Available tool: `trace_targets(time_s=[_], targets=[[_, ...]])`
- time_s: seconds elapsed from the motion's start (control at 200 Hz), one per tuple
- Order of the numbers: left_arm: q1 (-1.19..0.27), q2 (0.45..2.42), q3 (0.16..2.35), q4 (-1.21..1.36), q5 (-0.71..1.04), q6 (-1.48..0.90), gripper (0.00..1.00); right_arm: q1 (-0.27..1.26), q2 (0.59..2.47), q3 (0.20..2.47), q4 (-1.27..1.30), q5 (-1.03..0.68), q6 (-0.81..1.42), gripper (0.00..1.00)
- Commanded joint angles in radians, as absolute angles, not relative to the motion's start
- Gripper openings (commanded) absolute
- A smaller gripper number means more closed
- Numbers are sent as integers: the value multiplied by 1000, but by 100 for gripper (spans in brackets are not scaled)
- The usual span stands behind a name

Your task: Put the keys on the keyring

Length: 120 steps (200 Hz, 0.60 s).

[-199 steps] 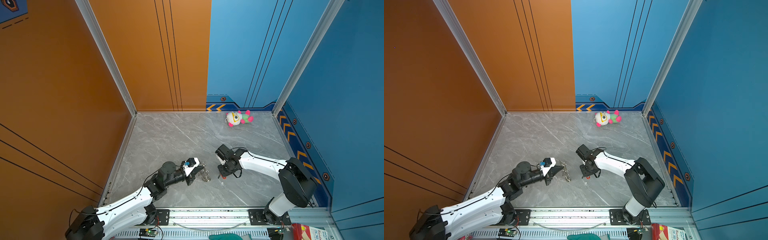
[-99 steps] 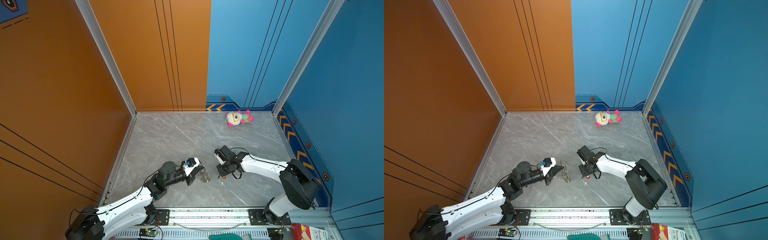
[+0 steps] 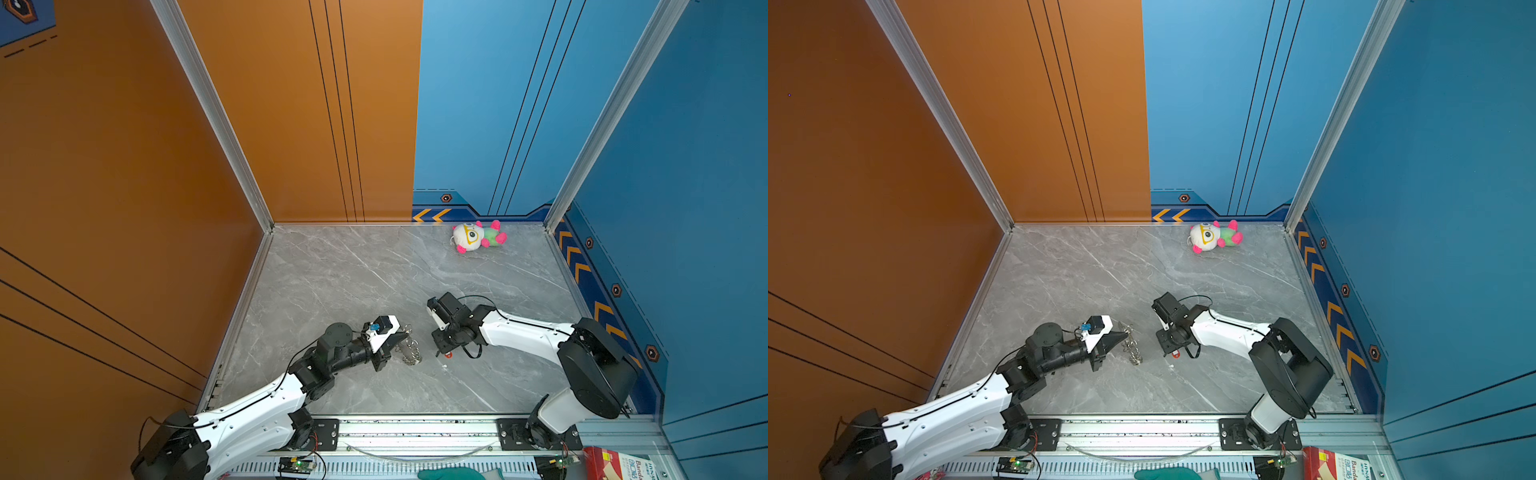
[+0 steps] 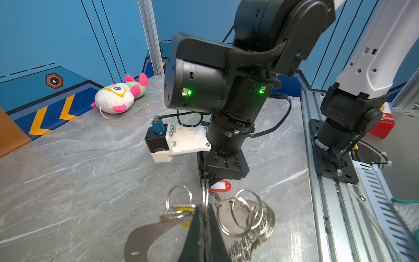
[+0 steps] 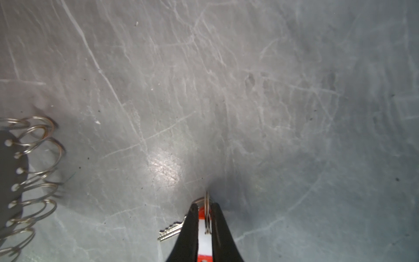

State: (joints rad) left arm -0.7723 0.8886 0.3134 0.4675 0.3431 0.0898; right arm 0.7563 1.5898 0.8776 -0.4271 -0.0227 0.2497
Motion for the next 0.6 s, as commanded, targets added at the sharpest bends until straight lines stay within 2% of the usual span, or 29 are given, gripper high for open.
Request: trace_targets(time_s=[0.0,0.16,0.37,0.521,0.596], targets=[[-769,887,318,508,348,110,0,764,1603,874,-456,4,232,15],[-769,886,319,508,350,109,0,768,1606,868,-468,26,238,15],[-769,888,318,508,359,107,0,781,1600,869,-474,51,235,10],[-768,890,319,509,381,112,0,790,1585,882,-489,59,219,0],[-769,893,318,508,401,114,0,793,1559,884,-491,66,211,0]])
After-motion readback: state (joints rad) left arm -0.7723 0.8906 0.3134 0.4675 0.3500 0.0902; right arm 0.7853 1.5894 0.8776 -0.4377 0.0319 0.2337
